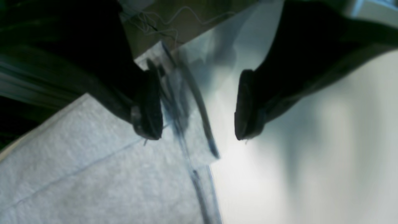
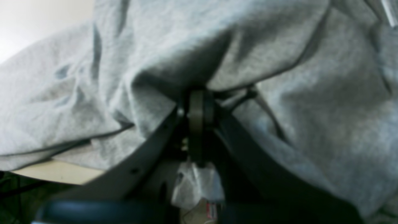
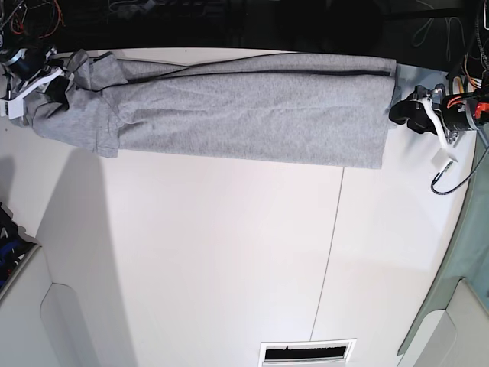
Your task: Layout the t-shirt on the table in an organized manner, then fold the t-shirt properly
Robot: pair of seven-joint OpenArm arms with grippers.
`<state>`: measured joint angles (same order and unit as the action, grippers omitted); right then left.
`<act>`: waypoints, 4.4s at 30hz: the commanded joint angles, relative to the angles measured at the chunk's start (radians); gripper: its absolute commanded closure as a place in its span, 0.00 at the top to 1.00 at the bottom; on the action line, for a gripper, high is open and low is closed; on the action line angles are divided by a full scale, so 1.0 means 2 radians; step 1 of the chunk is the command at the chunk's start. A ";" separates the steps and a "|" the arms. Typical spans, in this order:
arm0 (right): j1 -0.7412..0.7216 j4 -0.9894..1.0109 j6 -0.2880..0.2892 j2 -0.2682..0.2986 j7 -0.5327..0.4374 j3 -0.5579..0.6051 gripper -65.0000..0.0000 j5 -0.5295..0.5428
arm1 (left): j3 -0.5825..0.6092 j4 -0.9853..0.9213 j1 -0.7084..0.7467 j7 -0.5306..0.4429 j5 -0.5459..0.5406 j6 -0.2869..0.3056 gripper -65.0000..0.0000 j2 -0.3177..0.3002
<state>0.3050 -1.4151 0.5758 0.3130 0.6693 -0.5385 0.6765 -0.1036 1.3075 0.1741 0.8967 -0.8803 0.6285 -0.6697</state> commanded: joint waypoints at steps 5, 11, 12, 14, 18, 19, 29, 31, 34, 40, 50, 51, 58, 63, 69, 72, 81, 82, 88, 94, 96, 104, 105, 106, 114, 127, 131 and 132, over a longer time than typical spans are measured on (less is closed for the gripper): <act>-0.001 -0.006 0.002 0.008 -0.006 -0.002 0.00 0.010 | -0.004 -0.010 -0.005 -0.005 -0.018 0.002 0.62 -0.002; -0.002 -0.006 0.002 0.008 -0.005 -0.002 0.00 0.011 | -0.004 -0.041 -0.005 0.006 -0.038 0.002 0.62 0.027; -0.001 -0.006 0.002 0.008 -0.005 -0.002 0.00 0.011 | -0.004 -0.041 -0.005 0.009 -0.043 0.002 0.62 0.031; -0.001 -0.006 0.002 0.008 -0.005 -0.002 0.00 0.011 | -0.004 -0.041 -0.004 0.017 -0.052 0.007 0.62 0.039; -0.003 -0.006 0.002 0.008 -0.005 -0.002 0.00 0.012 | -0.003 -0.041 -0.002 0.026 -0.053 0.023 0.62 0.057; -0.004 -0.006 0.002 0.008 -0.005 -0.002 0.00 0.011 | -0.003 -0.041 -0.002 0.025 -0.055 0.033 0.61 0.063; -0.007 -0.006 0.002 0.008 -0.004 -0.002 0.00 0.012 | -0.004 -0.024 -0.005 0.009 -0.033 0.035 0.00 0.058; -0.007 -0.006 0.002 0.008 -0.004 -0.002 0.00 0.012 | -0.004 -0.002 -0.005 0.011 -0.033 0.035 0.00 0.044; -0.007 -0.006 0.002 0.008 -0.004 -0.002 0.00 0.023 | -0.004 0.048 -0.005 0.014 -0.033 0.017 0.00 0.022; -0.007 -0.006 0.002 0.008 -0.004 -0.002 0.00 0.023 | -0.003 0.160 -0.004 0.038 -0.055 0.013 0.00 0.012; -0.008 -0.006 0.002 0.008 -0.004 -0.002 0.00 0.023 | 0.018 0.272 -0.004 0.048 -0.042 -0.008 0.00 0.085; -0.008 -0.006 0.002 0.008 -0.004 -0.002 0.00 0.023 | 0.031 0.280 -0.004 0.048 -0.032 -0.011 0.00 0.096; -0.009 -0.006 0.002 0.008 -0.005 -0.002 0.00 0.023 | 0.153 0.287 -0.007 0.005 0.086 -0.068 0.00 0.175; -0.011 -0.006 0.002 0.008 -0.005 -0.002 0.00 0.022 | 0.191 0.245 -0.032 -0.014 0.155 -0.073 0.00 0.238; -0.011 -0.006 0.002 0.008 -0.005 -0.002 0.00 0.023 | 0.199 0.155 -0.064 -0.008 0.154 -0.073 0.00 0.306; -0.015 -0.006 0.002 0.009 -0.005 -0.002 0.00 0.023 | 0.210 0.137 -0.075 0.009 0.154 -0.072 0.03 0.329; -0.016 -0.035 0.002 0.010 0.005 -0.034 0.37 0.055 | 0.285 0.136 -0.077 0.009 0.152 -0.056 0.51 0.337; -0.016 -0.046 0.002 0.010 0.010 -0.046 0.37 0.061 | 0.293 0.136 -0.077 0.007 0.152 -0.056 0.51 0.337; -0.016 -0.091 0.002 0.025 0.027 -0.114 0.47 0.064 | 0.308 0.136 -0.077 -0.030 0.136 -0.059 0.51 0.338; -0.015 -0.060 -0.012 0.068 0.022 -0.123 0.69 0.026 | 0.308 0.135 -0.077 -0.044 0.115 -0.058 0.51 0.348; -0.015 -0.031 -0.011 0.082 0.020 -0.123 0.69 0.023 | 0.308 0.131 -0.077 -0.042 0.120 -0.056 0.51 0.358; -0.016 0.089 0.006 0.103 0.011 -0.087 0.69 0.019 | 0.302 0.124 -0.080 -0.043 0.151 -0.056 0.51 0.371; -0.016 0.098 0.006 0.102 0.006 -0.079 0.69 0.020 | 0.297 0.124 -0.080 -0.043 0.151 -0.056 0.51 0.371; -0.017 0.106 0.006 0.101 0.000 -0.069 0.69 0.022 | 0.291 0.125 -0.080 -0.043 0.151 -0.056 0.51 0.371; -0.017 0.115 0.006 0.076 -0.011 -0.014 0.69 0.049 | 0.197 0.129 -0.080 -0.023 0.151 -0.045 0.51 0.368; -0.041 0.107 0.007 0.044 0.014 -0.011 0.05 0.055 | 0.096 0.129 -0.079 -0.012 0.132 -0.017 0.51 0.309; -0.043 0.087 0.007 0.050 -0.002 -0.015 0.00 0.055 | 0.074 0.129 -0.078 -0.012 0.132 -0.017 0.51 0.276; -0.047 0.083 0.007 0.053 -0.009 -0.017 0.00 0.054 | 0.068 0.129 -0.078 -0.012 0.132 -0.017 0.51 0.268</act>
<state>0.2207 -1.2301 0.5835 0.3908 0.6796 -0.5613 0.7712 0.0319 1.5444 0.0330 0.8890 -0.5934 0.5812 -0.1337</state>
